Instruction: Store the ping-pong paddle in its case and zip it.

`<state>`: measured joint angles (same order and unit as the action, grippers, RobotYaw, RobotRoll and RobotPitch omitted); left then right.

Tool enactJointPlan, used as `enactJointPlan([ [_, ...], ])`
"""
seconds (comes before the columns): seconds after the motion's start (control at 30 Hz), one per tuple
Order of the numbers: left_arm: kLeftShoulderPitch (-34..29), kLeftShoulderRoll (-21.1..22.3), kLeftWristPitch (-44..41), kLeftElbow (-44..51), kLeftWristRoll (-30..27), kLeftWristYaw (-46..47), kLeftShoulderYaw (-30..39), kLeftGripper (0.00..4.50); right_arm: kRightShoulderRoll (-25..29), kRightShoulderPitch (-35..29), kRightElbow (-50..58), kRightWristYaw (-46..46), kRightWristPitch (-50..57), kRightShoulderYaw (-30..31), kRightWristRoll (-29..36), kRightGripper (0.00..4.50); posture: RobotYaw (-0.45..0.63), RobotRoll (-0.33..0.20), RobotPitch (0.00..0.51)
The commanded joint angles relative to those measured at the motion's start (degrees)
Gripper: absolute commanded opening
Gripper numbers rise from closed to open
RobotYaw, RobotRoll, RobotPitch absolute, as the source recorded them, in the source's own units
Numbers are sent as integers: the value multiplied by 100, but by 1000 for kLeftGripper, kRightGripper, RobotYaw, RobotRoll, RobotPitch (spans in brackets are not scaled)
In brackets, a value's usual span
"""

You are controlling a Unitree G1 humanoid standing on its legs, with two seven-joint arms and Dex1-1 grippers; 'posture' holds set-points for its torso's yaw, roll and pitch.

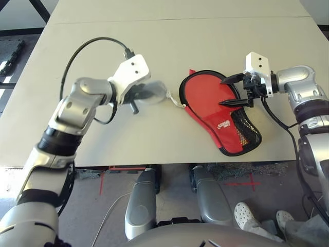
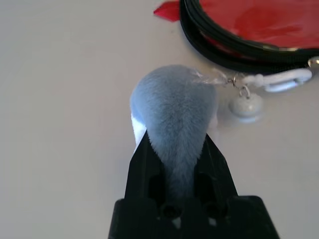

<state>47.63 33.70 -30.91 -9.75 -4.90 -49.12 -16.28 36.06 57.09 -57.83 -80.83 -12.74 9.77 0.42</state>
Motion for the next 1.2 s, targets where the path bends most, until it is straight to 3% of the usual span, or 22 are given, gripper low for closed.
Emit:
enactJointPlan([
  [0.03, 468, -249, 446, -1010, 341, 306, 37, 376, 37, -302, -109, 178, 95, 146, -305, 4500, 57, 0, 279],
  [0.2, 1369, -799, 1214, -2934, 700, 704, 53, 361, 69, -417, 34, 214, 169, 119, -296, 4500, 30, 0, 279],
  [0.43, 2163, -1052, 1872, -4607, 1268, 750, -188, 345, 134, -599, 258, 231, 267, 65, -282, 4500, 12, 0, 282],
  [0.77, 2744, -1296, 2470, -5641, 1575, 1330, 5, 343, 156, -811, 558, 204, 428, 56, -238, 4500, 7, 0, 289],
  [1.03, 3203, -1877, 3151, -6381, 1632, 3139, 426, 342, 247, -963, 811, 209, 557, 42, -212, 4500, -26, 0, 286],
  [1.2, 3296, -2133, 3346, -6546, 1628, 3797, 654, 341, 301, -1084, 975, 232, 635, 22, -182, 4500, -43, 0, 284],
])
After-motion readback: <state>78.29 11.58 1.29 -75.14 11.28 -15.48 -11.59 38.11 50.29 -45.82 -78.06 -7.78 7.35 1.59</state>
